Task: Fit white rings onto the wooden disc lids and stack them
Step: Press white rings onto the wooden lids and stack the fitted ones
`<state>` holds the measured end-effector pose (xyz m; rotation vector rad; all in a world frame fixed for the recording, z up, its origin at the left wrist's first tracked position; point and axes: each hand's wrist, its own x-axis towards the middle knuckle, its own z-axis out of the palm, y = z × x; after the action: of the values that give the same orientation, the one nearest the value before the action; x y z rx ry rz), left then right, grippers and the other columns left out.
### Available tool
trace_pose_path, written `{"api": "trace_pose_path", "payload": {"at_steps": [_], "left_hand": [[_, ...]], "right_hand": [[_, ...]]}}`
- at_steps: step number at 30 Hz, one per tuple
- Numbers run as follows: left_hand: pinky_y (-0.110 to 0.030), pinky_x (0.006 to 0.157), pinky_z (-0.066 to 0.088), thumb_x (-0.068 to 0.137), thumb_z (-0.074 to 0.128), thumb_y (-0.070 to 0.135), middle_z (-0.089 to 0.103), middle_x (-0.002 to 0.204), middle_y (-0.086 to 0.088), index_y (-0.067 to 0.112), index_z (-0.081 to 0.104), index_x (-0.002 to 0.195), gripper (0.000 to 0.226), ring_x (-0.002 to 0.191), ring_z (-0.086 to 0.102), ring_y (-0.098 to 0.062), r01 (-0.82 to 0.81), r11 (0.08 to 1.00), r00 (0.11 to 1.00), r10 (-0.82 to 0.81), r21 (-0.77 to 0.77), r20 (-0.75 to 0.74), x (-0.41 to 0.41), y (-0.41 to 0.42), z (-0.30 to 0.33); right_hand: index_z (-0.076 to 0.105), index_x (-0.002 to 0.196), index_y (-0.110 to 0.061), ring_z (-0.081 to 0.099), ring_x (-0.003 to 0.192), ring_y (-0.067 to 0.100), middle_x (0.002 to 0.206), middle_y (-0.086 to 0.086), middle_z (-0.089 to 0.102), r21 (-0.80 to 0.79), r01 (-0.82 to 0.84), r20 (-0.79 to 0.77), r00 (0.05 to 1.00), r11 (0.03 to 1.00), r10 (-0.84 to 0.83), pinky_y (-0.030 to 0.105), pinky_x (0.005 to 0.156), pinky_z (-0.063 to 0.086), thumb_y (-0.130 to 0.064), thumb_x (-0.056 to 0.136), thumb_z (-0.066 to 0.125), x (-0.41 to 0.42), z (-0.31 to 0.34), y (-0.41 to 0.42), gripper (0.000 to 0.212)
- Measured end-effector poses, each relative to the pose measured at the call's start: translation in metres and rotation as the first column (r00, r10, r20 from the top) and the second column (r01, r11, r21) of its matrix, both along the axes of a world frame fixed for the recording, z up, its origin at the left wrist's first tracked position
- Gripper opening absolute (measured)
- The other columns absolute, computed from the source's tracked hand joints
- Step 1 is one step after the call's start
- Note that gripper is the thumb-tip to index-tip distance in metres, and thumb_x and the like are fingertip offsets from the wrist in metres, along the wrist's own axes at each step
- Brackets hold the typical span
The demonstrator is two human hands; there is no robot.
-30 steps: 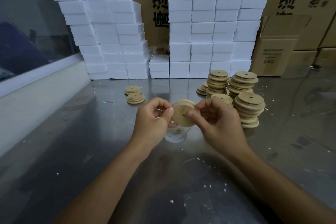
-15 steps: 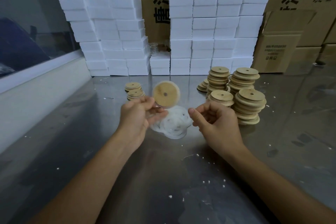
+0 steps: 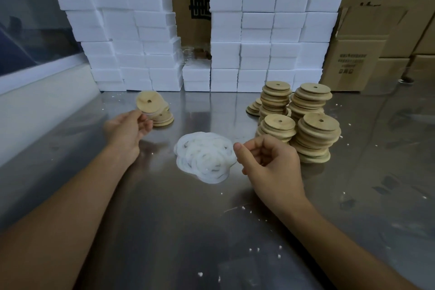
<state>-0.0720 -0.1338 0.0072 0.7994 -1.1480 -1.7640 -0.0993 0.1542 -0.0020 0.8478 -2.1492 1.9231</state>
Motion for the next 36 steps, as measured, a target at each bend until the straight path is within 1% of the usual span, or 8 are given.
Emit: {"api": "trace_pose_path", "payload": {"at_steps": [3, 8, 12, 22, 25, 30, 34, 36], "left_hand": [[-0.013, 0.044, 0.044, 0.092, 0.061, 0.008, 0.062, 0.058, 0.000, 0.009, 0.058, 0.077, 0.015, 0.041, 0.056, -0.004, -0.023, 0.999, 0.999, 0.024, -0.029, 0.041, -0.014, -0.018, 0.002], [-0.015, 0.033, 0.029, 0.087, 0.064, 0.008, 0.066, 0.074, -0.005, 0.009, 0.060, 0.076, 0.012, 0.032, 0.043, -0.006, -0.058, 0.993, 0.986, 0.072, -0.100, 0.148, -0.029, -0.045, 0.002], [-0.013, 0.035, 0.016, 0.084, 0.062, 0.008, 0.069, 0.068, -0.004, 0.006, 0.058, 0.065, 0.020, 0.026, 0.027, -0.009, -0.037, 0.980, 0.978, 0.075, -0.194, 0.194, -0.036, -0.056, 0.000], [-0.011, 0.034, 0.021, 0.079, 0.062, 0.003, 0.073, 0.085, -0.018, 0.007, 0.067, 0.063, 0.018, 0.030, 0.029, -0.011, 0.017, 0.964, 0.931, 0.082, -0.266, 0.356, -0.043, -0.058, 0.003], [-0.011, 0.033, 0.024, 0.079, 0.066, 0.003, 0.072, 0.091, -0.023, 0.004, 0.070, 0.070, 0.010, 0.028, 0.029, -0.009, 0.013, 0.961, 0.923, 0.095, -0.275, 0.374, -0.045, -0.059, 0.003], [-0.011, 0.033, 0.027, 0.086, 0.059, 0.003, 0.074, 0.082, -0.010, 0.007, 0.068, 0.070, 0.019, 0.026, 0.032, -0.006, 0.025, 0.950, 0.919, 0.101, -0.312, 0.381, -0.046, -0.062, 0.001], [-0.012, 0.033, 0.029, 0.088, 0.054, 0.005, 0.072, 0.074, -0.003, 0.006, 0.068, 0.092, 0.014, 0.030, 0.034, -0.009, -0.037, 0.949, 0.927, 0.150, -0.314, 0.344, -0.043, -0.063, -0.004], [-0.013, 0.033, 0.030, 0.088, 0.054, 0.005, 0.071, 0.072, -0.002, 0.008, 0.068, 0.094, 0.015, 0.033, 0.036, -0.011, -0.038, 0.940, 0.930, 0.158, -0.338, 0.333, -0.039, -0.061, -0.005]], "right_hand": [[0.069, 0.076, -0.016, 0.066, 0.063, 0.021, 0.068, 0.001, 0.069, 0.006, -0.022, -0.003, 1.000, 1.000, 0.022, 0.046, 0.064, 0.059, -0.022, 0.087, 0.075, -0.001, -0.001, -0.002, 0.014], [0.068, 0.072, -0.021, 0.064, 0.058, 0.021, 0.065, 0.001, 0.068, 0.017, -0.033, -0.018, 0.999, 0.999, 0.033, 0.042, 0.059, 0.058, -0.024, 0.086, 0.076, -0.003, -0.002, -0.007, 0.017], [0.067, 0.071, -0.022, 0.062, 0.056, 0.022, 0.063, 0.000, 0.067, 0.014, -0.038, -0.025, 0.999, 0.999, 0.039, 0.044, 0.057, 0.057, -0.024, 0.085, 0.076, -0.004, -0.003, -0.008, 0.017], [0.068, 0.072, -0.024, 0.063, 0.056, 0.016, 0.067, -0.004, 0.068, 0.041, -0.050, -0.062, 0.997, 0.998, 0.053, 0.030, 0.054, 0.056, -0.024, 0.086, 0.076, -0.004, -0.005, -0.007, 0.017], [0.068, 0.071, -0.024, 0.063, 0.055, 0.017, 0.066, -0.003, 0.068, 0.038, -0.052, -0.061, 0.997, 0.998, 0.055, 0.029, 0.054, 0.055, -0.024, 0.086, 0.076, -0.004, -0.006, -0.008, 0.017], [0.068, 0.071, -0.023, 0.062, 0.055, 0.019, 0.066, -0.002, 0.068, 0.034, -0.043, -0.062, 0.997, 0.998, 0.046, 0.035, 0.055, 0.056, -0.024, 0.085, 0.076, -0.003, -0.005, -0.008, 0.017], [0.068, 0.071, -0.021, 0.062, 0.055, 0.022, 0.065, -0.002, 0.068, 0.029, -0.044, -0.060, 0.997, 0.999, 0.045, 0.040, 0.055, 0.057, -0.023, 0.086, 0.076, -0.002, -0.003, -0.007, 0.016], [0.068, 0.071, -0.021, 0.062, 0.055, 0.022, 0.064, -0.002, 0.067, 0.024, -0.040, -0.061, 0.997, 0.999, 0.041, 0.041, 0.055, 0.056, -0.022, 0.086, 0.076, -0.002, -0.003, -0.007, 0.017]]}}
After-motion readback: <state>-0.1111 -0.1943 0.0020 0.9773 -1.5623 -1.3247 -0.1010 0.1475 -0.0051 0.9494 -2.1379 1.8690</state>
